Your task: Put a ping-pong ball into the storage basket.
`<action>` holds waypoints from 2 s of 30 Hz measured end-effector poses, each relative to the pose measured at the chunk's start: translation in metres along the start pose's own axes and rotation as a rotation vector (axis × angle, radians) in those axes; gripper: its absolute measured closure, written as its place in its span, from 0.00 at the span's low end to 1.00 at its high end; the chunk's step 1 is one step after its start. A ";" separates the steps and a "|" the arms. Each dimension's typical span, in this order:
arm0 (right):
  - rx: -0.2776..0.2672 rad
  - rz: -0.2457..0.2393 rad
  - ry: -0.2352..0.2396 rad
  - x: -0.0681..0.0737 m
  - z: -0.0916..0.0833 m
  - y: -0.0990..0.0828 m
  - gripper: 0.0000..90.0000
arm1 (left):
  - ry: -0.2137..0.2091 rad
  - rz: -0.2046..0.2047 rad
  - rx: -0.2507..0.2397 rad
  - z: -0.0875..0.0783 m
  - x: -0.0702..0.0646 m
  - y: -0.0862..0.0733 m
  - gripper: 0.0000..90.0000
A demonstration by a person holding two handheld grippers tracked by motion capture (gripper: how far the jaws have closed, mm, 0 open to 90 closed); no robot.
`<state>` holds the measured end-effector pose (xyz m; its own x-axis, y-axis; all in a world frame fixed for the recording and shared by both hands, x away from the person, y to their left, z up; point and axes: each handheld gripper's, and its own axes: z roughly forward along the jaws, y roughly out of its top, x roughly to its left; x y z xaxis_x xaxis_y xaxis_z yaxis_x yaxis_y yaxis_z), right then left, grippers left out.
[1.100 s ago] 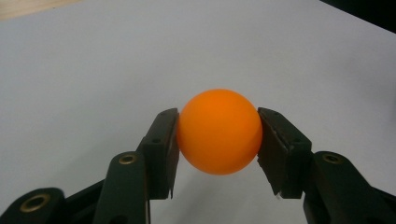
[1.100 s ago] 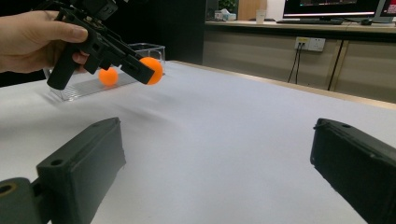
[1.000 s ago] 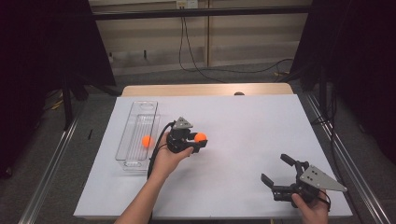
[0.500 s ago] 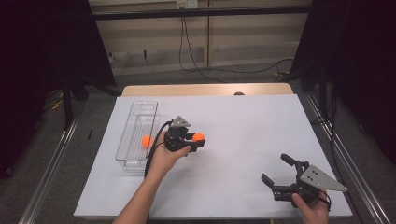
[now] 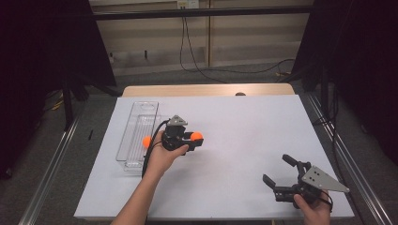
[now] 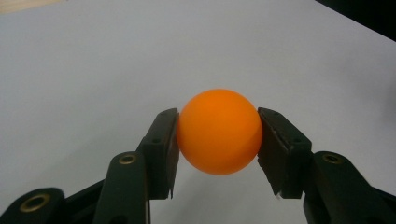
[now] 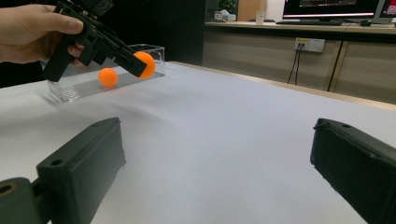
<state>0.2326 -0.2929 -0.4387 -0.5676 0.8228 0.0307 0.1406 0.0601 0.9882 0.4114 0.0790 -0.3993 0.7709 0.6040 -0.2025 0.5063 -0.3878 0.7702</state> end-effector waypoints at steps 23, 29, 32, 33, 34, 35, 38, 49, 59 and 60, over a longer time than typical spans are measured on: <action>-0.002 -0.003 0.001 0.000 0.000 0.000 0.02 | 0.008 -0.012 -0.004 -0.008 0.007 0.001 0.57; -0.001 -0.003 0.000 0.000 0.000 0.000 0.02 | 0.016 -0.015 -0.004 -0.011 0.010 0.002 0.57; 0.000 -0.001 -0.001 0.000 0.000 0.000 0.02 | 0.017 -0.019 -0.002 -0.012 0.012 0.001 0.57; 0.000 -0.001 0.000 0.000 0.000 0.000 0.02 | 0.021 -0.018 -0.001 -0.012 0.012 0.001 0.57; -0.001 -0.001 0.000 0.000 0.000 0.000 0.02 | 0.018 -0.016 -0.001 -0.013 0.013 0.002 0.57; 0.000 -0.002 0.000 0.000 0.000 0.000 0.02 | 0.019 -0.019 -0.001 -0.013 0.013 0.002 0.57; -0.001 0.001 0.000 0.000 0.000 0.000 0.02 | 0.023 -0.019 -0.002 -0.015 0.015 0.002 0.57; -0.001 0.002 -0.001 0.000 -0.001 0.000 0.02 | 0.028 -0.031 -0.006 -0.019 0.020 0.001 0.57; 0.000 0.000 0.001 0.000 0.000 0.000 0.02 | 0.039 -0.043 -0.001 -0.022 0.022 0.001 0.57; 0.001 0.000 0.001 0.000 0.000 0.000 0.02 | 0.040 -0.044 -0.004 -0.022 0.022 0.001 0.56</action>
<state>0.2323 -0.2931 -0.4387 -0.5688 0.8219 0.0309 0.1410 0.0604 0.9882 0.4205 0.1070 -0.3898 0.7319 0.6475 -0.2122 0.5379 -0.3578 0.7633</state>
